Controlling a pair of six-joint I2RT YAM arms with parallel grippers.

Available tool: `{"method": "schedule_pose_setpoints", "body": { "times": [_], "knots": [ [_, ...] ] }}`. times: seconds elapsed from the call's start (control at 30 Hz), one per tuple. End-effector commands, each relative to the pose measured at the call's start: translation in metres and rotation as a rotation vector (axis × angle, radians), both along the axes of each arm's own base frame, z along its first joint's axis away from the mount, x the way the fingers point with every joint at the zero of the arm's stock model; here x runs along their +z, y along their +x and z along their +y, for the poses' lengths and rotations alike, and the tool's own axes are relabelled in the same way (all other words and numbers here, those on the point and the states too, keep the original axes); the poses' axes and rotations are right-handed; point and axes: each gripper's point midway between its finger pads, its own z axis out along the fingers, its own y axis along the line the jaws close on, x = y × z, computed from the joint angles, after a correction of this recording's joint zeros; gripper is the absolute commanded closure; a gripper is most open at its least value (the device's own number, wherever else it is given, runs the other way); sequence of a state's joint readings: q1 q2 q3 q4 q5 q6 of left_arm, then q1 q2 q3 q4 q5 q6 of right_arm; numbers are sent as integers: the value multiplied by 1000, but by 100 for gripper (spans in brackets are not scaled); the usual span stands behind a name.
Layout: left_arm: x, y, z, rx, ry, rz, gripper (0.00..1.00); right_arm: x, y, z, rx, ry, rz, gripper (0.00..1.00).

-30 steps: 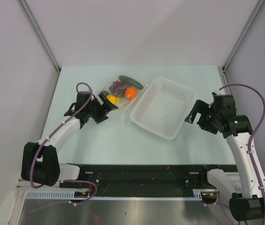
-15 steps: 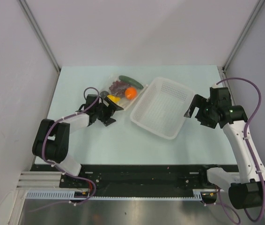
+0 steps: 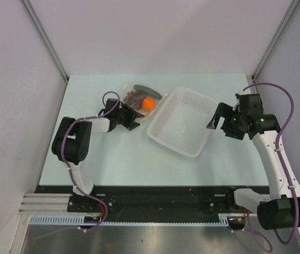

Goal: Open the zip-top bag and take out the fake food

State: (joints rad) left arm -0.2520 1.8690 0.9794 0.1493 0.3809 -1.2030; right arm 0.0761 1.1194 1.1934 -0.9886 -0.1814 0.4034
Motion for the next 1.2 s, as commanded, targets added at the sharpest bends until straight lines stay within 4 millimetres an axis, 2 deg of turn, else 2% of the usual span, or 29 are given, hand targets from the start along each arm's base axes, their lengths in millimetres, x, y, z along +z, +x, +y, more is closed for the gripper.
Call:
{"method": "schedule_pose_setpoints", "body": {
  "times": [0.0, 0.03, 0.1, 0.13, 0.17, 0.2, 0.27, 0.3, 0.37, 0.4, 0.43, 0.47, 0.5, 0.53, 0.57, 0.63, 0.67, 0.7, 0.73, 0.77, 0.8, 0.87, 1.03, 1.17],
  "knots": [
    [24, 20, -16, -19, -73, -70, 53, 17, 21, 12, 63, 20, -81, 0],
    [26, 21, -17, -24, -83, -74, 66, 15, 24, 15, 77, 20, -73, 0],
    [39, 25, -19, -31, -103, -114, 78, 16, 30, 21, 97, 17, -82, 0],
    [44, 25, -21, -42, -110, -123, 89, 13, 35, 24, 110, 14, -80, 0],
    [48, 24, -21, -45, -112, -125, 95, 12, 38, 32, 137, 10, -88, 0],
    [60, 26, -20, -51, -117, -148, 99, 15, 48, 36, 146, 12, -128, 0],
    [72, 24, -20, -62, -125, -159, 100, 9, 59, 51, 184, 24, -131, 0],
    [84, 24, -15, -58, -128, -181, 100, 13, 70, 59, 187, 38, -162, 0],
    [92, 19, -9, -57, -122, -173, 100, 13, 91, 72, 199, 56, -181, 0],
    [95, 21, -2, -46, -120, -174, 100, 12, 96, 84, 220, 64, -184, 0],
    [108, 20, 2, -39, -122, -194, 100, 13, 103, 90, 228, 68, -192, 0],
    [109, 20, 8, -27, -121, -181, 100, 12, 118, 101, 243, 81, -206, 0],
    [116, 23, 17, -4, -128, -184, 100, 12, 124, 111, 264, 89, -216, 0],
    [124, 23, 22, 11, -134, -191, 100, 14, 131, 119, 277, 97, -228, 0],
    [131, 26, 26, 24, -140, -203, 100, 14, 146, 128, 286, 104, -247, 0],
    [143, 30, 35, 51, -148, -209, 100, 17, 159, 141, 290, 132, -260, 0],
    [151, 35, 38, 58, -150, -221, 100, 31, 172, 146, 276, 152, -300, 0],
    [155, 35, 40, 59, -152, -221, 100, 19, 184, 151, 257, 162, -269, 0],
    [157, 35, 40, 58, -156, -217, 100, 20, 191, 155, 223, 193, -250, 1],
    [164, 36, 40, 60, -162, -229, 100, 38, 200, 160, 210, 218, -268, 0],
    [168, 35, 39, 62, -168, -233, 100, 19, 210, 164, 182, 229, -210, 0],
    [173, 32, 40, 73, -181, -232, 100, 15, 217, 172, 106, 302, -141, 0],
    [175, 26, 42, 89, -200, -224, 100, 9, 239, 204, 43, 495, -85, 0],
    [181, 21, 44, 97, -205, -236, 100, 13, 249, 224, 27, 491, -98, 1]
  ]
}}
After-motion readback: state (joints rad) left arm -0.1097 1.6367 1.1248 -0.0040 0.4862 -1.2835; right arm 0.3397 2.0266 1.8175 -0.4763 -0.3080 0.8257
